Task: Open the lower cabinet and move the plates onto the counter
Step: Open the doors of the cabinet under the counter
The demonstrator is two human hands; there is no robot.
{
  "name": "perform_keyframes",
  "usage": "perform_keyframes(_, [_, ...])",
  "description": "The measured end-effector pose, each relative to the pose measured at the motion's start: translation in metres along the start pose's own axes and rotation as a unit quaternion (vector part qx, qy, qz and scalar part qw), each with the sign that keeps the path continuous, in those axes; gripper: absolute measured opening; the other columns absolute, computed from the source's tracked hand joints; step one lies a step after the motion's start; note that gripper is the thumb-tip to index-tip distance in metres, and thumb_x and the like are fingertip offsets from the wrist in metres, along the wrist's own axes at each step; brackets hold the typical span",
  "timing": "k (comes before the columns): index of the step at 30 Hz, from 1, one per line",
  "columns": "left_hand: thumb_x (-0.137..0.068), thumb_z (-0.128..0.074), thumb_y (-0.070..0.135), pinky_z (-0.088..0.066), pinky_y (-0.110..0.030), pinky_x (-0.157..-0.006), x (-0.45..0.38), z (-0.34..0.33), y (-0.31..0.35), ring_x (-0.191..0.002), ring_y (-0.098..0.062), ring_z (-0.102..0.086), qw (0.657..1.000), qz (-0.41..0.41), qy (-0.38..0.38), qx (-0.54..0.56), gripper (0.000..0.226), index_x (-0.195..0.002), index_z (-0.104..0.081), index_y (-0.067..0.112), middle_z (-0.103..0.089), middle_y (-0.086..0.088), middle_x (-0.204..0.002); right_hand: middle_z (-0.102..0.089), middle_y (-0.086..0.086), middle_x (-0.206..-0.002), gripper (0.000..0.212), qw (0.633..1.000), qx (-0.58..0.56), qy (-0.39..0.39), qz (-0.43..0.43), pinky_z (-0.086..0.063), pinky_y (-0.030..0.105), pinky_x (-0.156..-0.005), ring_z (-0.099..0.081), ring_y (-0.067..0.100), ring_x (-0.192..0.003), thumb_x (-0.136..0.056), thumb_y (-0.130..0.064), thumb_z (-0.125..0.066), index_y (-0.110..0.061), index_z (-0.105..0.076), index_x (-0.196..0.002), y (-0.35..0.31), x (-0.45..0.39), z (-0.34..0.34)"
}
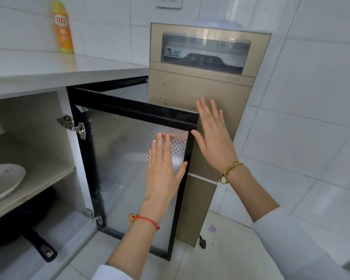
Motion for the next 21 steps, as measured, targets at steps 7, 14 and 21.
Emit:
perform_keyframes(7, [-0.095, -0.045, 0.051, 0.007, -0.03, -0.117, -0.008, -0.01, -0.005, -0.148, -0.02, 0.016, 1.0, -0.007, -0.024, 0.004, 0.087, -0.152, 0.014, 0.023, 0.023, 0.002, -0.16, 0.002, 0.0, -0.162, 0.067, 0.999, -0.042, -0.016, -0.006, -0.004, 0.04, -0.123, 0.008, 0.014, -0.149, -0.1, -0.032, -0.038, -0.018, 0.002, -0.152, 0.01, -0.008, -0.012])
perform_keyframes(14, [-0.096, -0.044, 0.05, 0.003, -0.033, -0.119, -0.008, -0.005, -0.013, -0.148, -0.021, 0.015, 0.998, -0.026, -0.06, 0.001, 0.085, -0.152, 0.014, 0.026, 0.023, 0.005, -0.159, 0.002, -0.001, -0.162, 0.068, 0.996, -0.087, -0.031, 0.012, -0.004, 0.034, -0.122, 0.004, 0.012, -0.149, -0.099, -0.031, -0.039, -0.017, -0.001, -0.152, 0.006, -0.007, -0.007])
perform_keyframes(21, [-0.098, -0.039, 0.049, 0.007, -0.029, -0.115, 0.008, 0.022, -0.015, -0.148, -0.018, 0.012, 0.999, -0.023, -0.05, -0.005, 0.078, -0.153, 0.008, 0.023, 0.016, 0.006, -0.161, -0.004, -0.003, -0.162, 0.066, 0.987, -0.158, -0.022, 0.031, -0.003, 0.033, -0.123, 0.003, 0.007, -0.148, -0.099, -0.03, -0.043, -0.018, -0.007, -0.152, -0.012, 0.005, 0.012])
Point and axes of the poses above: each hand's wrist, its own x-axis away from the middle knuckle, its own z-axis out of the back of the hand, y = z × x, the point moved 9 cm from there along -x, towards the middle knuckle
